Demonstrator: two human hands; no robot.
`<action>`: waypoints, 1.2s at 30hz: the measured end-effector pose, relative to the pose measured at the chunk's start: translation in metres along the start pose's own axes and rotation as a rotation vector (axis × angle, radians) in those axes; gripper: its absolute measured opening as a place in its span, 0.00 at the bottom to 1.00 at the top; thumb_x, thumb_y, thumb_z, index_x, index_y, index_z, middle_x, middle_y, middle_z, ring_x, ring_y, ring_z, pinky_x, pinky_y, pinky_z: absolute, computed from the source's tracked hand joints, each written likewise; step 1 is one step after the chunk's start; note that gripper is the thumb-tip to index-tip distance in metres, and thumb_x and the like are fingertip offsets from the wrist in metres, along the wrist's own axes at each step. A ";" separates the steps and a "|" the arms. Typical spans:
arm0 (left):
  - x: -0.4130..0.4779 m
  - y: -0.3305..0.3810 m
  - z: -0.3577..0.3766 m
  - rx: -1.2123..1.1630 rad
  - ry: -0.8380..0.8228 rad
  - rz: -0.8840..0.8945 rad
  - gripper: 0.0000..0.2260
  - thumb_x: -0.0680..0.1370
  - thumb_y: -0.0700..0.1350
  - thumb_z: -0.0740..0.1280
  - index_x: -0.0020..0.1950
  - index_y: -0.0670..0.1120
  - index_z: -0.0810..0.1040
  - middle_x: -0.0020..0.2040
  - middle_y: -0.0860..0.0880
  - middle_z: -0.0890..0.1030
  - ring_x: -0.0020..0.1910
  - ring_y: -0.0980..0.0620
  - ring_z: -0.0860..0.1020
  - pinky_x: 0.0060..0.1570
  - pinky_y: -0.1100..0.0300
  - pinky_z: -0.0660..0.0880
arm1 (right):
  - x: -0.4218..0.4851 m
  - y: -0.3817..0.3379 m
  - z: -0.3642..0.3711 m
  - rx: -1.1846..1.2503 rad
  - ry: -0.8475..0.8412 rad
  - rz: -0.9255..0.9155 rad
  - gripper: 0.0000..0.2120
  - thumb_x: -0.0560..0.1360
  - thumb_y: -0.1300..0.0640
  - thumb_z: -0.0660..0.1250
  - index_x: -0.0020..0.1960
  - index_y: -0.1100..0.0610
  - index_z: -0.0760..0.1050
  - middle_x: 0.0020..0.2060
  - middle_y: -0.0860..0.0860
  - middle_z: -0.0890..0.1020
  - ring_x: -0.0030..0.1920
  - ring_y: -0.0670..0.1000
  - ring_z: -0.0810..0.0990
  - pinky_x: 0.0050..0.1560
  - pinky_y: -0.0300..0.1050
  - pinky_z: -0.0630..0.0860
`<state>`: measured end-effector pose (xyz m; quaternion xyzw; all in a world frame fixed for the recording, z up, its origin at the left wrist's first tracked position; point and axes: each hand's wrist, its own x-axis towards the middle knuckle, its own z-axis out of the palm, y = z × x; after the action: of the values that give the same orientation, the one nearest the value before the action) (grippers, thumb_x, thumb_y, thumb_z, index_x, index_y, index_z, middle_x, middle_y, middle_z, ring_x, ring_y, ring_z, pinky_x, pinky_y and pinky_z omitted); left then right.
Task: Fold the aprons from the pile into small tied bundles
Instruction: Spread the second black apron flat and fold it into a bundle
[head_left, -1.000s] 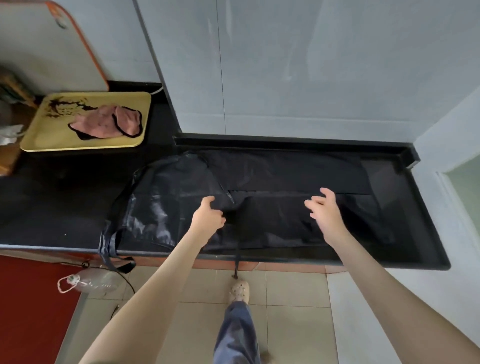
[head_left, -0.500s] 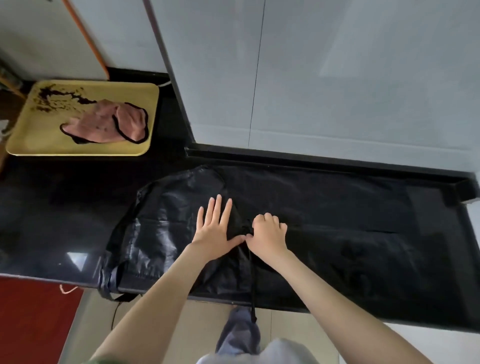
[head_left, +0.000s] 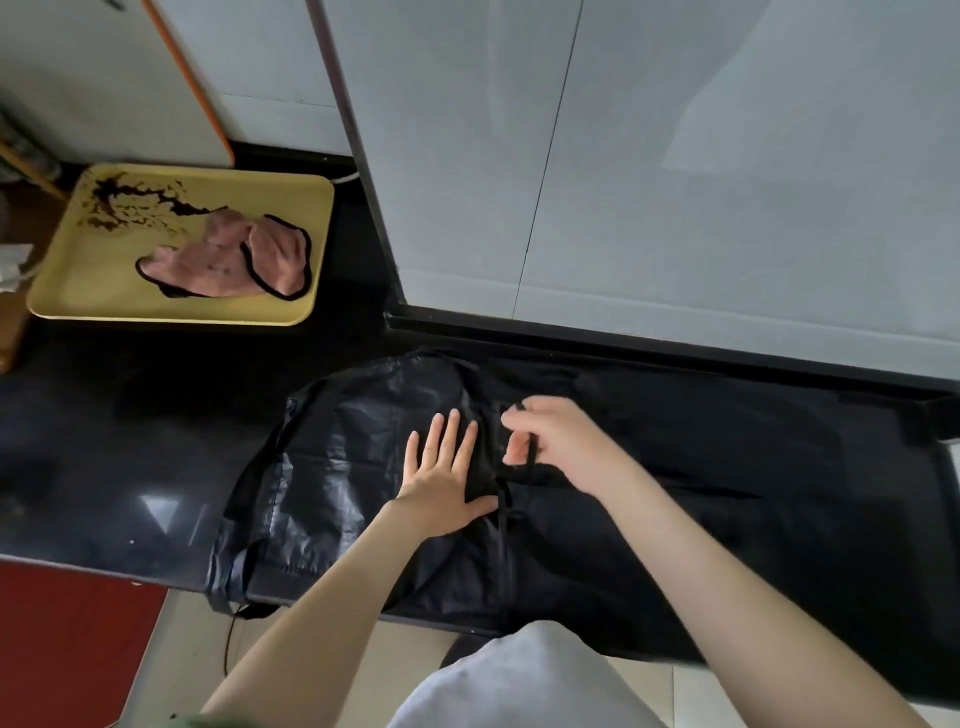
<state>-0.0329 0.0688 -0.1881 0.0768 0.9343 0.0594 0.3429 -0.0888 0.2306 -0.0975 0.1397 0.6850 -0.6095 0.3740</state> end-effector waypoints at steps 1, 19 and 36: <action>-0.001 0.000 0.000 -0.002 -0.004 -0.001 0.43 0.77 0.68 0.53 0.74 0.48 0.27 0.69 0.47 0.23 0.72 0.46 0.26 0.72 0.43 0.32 | -0.003 -0.013 -0.008 0.037 -0.018 -0.031 0.03 0.77 0.61 0.66 0.48 0.61 0.76 0.30 0.57 0.81 0.34 0.56 0.80 0.47 0.55 0.80; 0.001 0.007 -0.008 -0.030 -0.064 -0.060 0.44 0.76 0.69 0.54 0.74 0.51 0.27 0.73 0.48 0.24 0.72 0.47 0.26 0.72 0.46 0.31 | -0.071 -0.079 -0.077 0.185 -0.332 -0.388 0.24 0.79 0.58 0.60 0.73 0.47 0.63 0.62 0.56 0.79 0.36 0.57 0.83 0.26 0.45 0.78; -0.010 0.020 0.002 0.187 0.407 0.170 0.29 0.81 0.53 0.61 0.78 0.57 0.50 0.74 0.44 0.31 0.73 0.44 0.31 0.68 0.44 0.31 | -0.018 0.104 0.046 -0.962 0.247 -0.095 0.34 0.77 0.57 0.66 0.75 0.54 0.48 0.64 0.57 0.72 0.59 0.54 0.76 0.55 0.48 0.78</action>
<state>-0.0222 0.0866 -0.1804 0.1730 0.9758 0.0155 0.1326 0.0060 0.2151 -0.1602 -0.0090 0.9332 -0.2197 0.2842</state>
